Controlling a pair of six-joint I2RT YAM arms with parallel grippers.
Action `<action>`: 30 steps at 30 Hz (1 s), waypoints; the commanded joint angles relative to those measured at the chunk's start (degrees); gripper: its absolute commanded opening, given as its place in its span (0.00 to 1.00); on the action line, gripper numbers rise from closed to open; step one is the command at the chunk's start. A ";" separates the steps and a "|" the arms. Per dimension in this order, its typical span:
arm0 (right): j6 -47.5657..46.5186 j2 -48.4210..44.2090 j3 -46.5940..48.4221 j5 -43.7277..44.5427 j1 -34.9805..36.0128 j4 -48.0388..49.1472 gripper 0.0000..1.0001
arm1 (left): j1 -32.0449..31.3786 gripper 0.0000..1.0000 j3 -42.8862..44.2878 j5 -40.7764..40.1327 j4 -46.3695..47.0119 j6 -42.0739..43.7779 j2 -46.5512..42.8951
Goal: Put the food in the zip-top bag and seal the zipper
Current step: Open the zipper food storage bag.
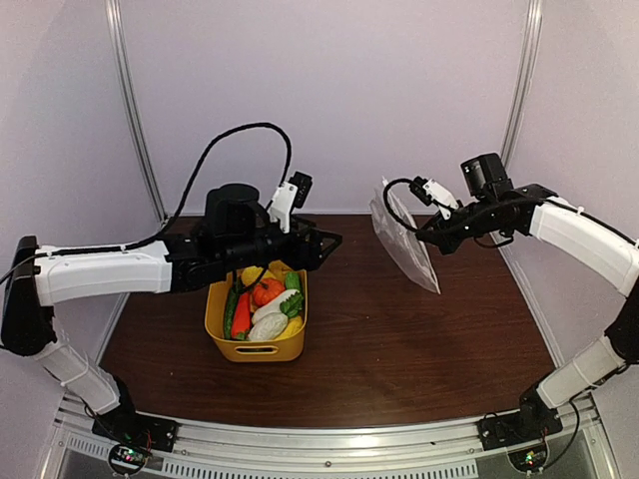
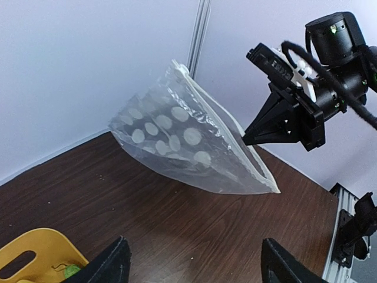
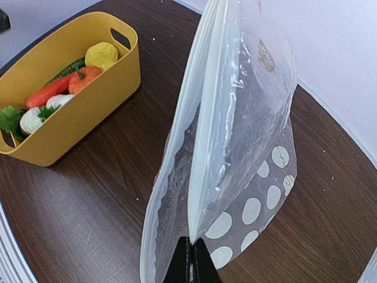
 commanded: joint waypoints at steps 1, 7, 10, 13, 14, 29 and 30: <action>7.48 -0.35 2.37 -2.19 -0.11 3.56 0.00 | -3.81 0.79 7.00 -4.78 6.54 -7.85 7.40; 9.26 -1.23 1.51 -4.38 -0.15 4.06 0.00 | -4.90 0.82 19.88 -6.38 4.66 -15.80 18.59; 9.12 -1.77 0.86 -5.80 -0.02 4.14 0.00 | -4.90 0.81 22.48 -2.85 7.11 -16.06 22.04; 9.29 -2.11 0.63 -7.65 -0.06 3.88 0.00 | -4.83 0.81 26.47 -0.14 5.38 -16.71 25.59; 9.26 -2.25 0.56 -8.24 -0.02 4.03 0.00 | -4.89 0.81 27.64 0.19 4.79 -16.71 26.69; 9.10 -1.79 0.72 -9.14 -0.02 4.09 0.00 | -4.15 0.48 34.44 -3.24 -0.37 -19.75 35.13; 9.04 -2.02 0.64 -8.68 -0.07 4.06 0.00 | -3.87 0.45 34.42 -3.31 -0.67 -20.16 35.44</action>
